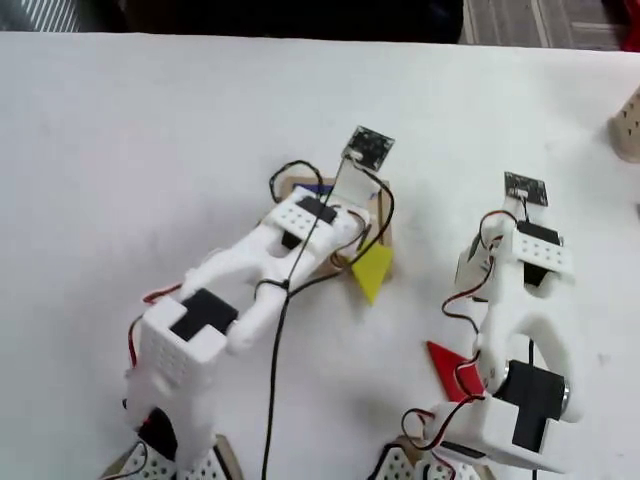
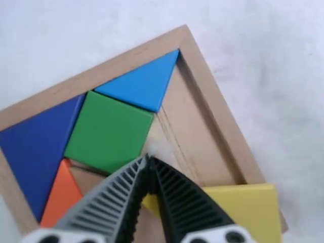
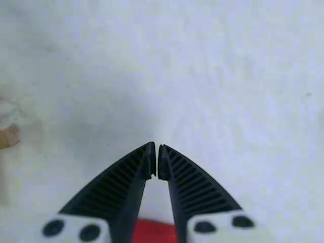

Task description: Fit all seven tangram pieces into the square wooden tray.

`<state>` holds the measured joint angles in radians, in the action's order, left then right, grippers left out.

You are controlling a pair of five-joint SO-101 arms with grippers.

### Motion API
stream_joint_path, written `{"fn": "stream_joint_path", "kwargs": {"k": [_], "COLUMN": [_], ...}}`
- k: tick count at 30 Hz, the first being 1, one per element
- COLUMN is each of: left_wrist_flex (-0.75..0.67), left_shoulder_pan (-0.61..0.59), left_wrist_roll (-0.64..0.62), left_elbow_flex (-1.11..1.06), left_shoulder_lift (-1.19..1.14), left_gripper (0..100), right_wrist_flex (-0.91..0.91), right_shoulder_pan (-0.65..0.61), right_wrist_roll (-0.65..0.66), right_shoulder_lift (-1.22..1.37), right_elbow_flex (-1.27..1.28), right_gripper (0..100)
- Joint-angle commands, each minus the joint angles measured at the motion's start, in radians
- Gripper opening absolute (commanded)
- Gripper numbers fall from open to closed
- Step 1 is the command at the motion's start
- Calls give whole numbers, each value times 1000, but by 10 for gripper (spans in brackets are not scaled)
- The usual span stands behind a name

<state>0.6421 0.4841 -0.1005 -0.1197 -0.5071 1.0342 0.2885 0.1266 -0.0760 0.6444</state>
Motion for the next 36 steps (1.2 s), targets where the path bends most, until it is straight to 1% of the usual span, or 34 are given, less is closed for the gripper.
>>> {"fn": "stream_joint_path", "kwargs": {"k": [1,8,12,14,16,19,22,24,26,28,31,33,35,36], "left_wrist_flex": [18,20,17,15,0,-74,-199,-273,-318,-350,-382,-397,-402,-397], "left_shoulder_pan": [-47,-88,-136,-160,-183,-219,-229,-231,-231,-231,-240,-242,-242,-242], "left_wrist_roll": [11,3,3,3,3,3,3,3,3,3,3,3,3,3], "left_elbow_flex": [38,29,12,-2,-11,-68,-166,-227,-273,-304,-325,-318,-288,-272], "left_shoulder_lift": [64,213,265,271,268,266,266,266,266,266,263,239,199,183], "left_gripper": [23,23,23,23,23,23,23,23,23,23,23,23,23,23], "right_wrist_flex": [-7,-7,5,54,143,297,406,410,386,383,383,375,348,328], "right_shoulder_pan": [5,2,-1,-5,-16,-50,-153,-239,-306,-407,-624,-746,-816,-823], "right_wrist_roll": [9,9,5,8,8,8,8,8,8,9,28,34,34,34], "right_shoulder_lift": [-16,-16,-16,-25,-68,-194,-355,-435,-450,-415,-305,-208,-116,-73], "right_elbow_flex": [-35,-35,-34,-52,-92,-152,-167,-161,-141,-138,-135,-135,-135,-135], "right_gripper": [18,18,18,18,18,18,18,18,18,18,18,18,18,18]}}
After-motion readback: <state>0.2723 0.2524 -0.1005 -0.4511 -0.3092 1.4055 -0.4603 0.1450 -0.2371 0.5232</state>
